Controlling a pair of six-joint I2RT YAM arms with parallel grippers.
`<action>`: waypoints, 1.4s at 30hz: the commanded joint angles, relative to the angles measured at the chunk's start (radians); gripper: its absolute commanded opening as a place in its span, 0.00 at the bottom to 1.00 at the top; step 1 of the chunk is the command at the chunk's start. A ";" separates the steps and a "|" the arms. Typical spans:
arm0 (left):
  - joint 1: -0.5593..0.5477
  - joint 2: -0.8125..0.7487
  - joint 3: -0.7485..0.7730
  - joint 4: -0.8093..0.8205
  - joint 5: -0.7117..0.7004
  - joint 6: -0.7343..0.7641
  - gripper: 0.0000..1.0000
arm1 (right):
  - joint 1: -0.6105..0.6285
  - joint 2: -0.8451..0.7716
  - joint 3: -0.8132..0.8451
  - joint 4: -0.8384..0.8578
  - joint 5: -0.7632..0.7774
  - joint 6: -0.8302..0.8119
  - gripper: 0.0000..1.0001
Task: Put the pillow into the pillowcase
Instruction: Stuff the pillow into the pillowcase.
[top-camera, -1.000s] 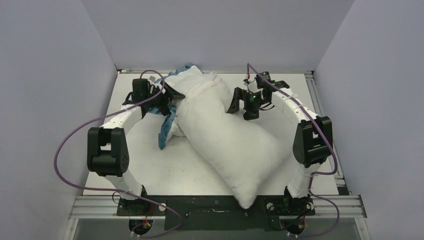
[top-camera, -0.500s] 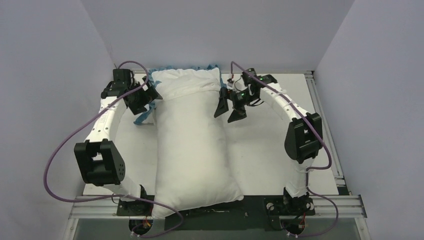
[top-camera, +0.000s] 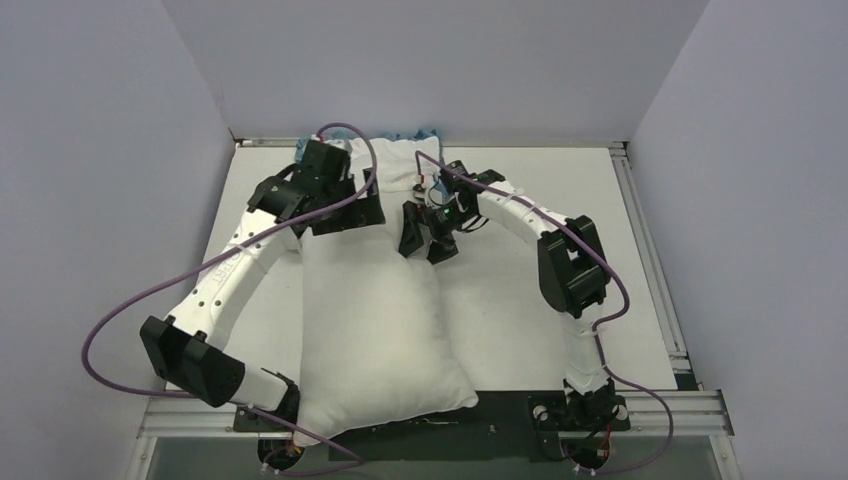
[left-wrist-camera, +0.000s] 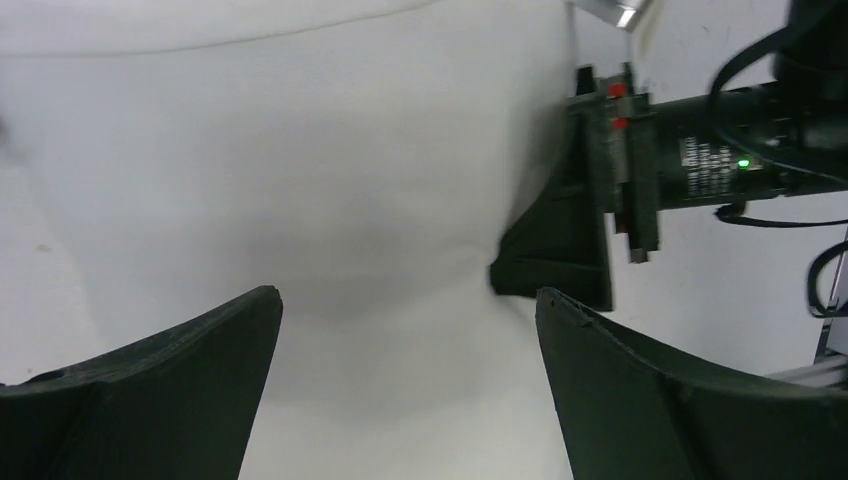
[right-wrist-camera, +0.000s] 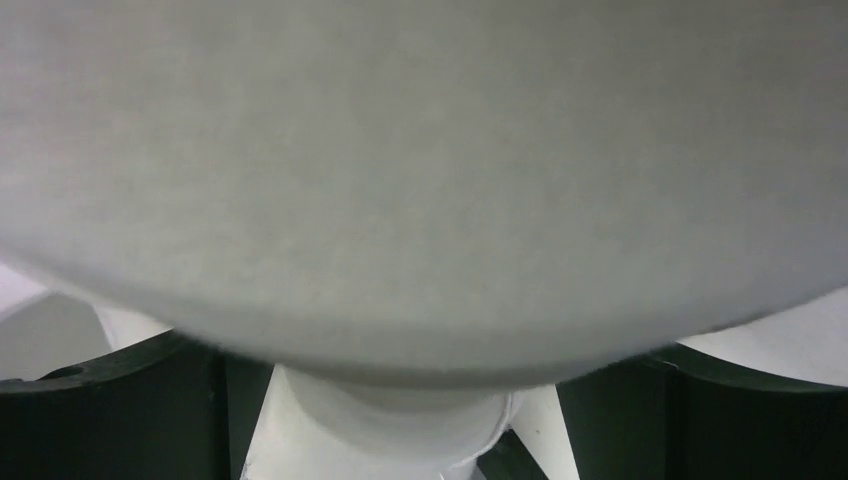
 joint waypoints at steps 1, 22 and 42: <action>-0.105 0.055 0.113 -0.051 -0.086 -0.057 0.96 | 0.090 -0.025 0.044 0.086 -0.169 -0.006 0.93; -0.346 0.482 0.287 -0.309 -0.306 0.001 0.97 | -0.267 -0.074 -0.210 0.530 0.198 0.205 0.91; -0.230 0.310 0.083 -0.166 -0.141 -0.008 0.00 | -0.094 0.215 -0.027 0.812 0.193 0.306 0.05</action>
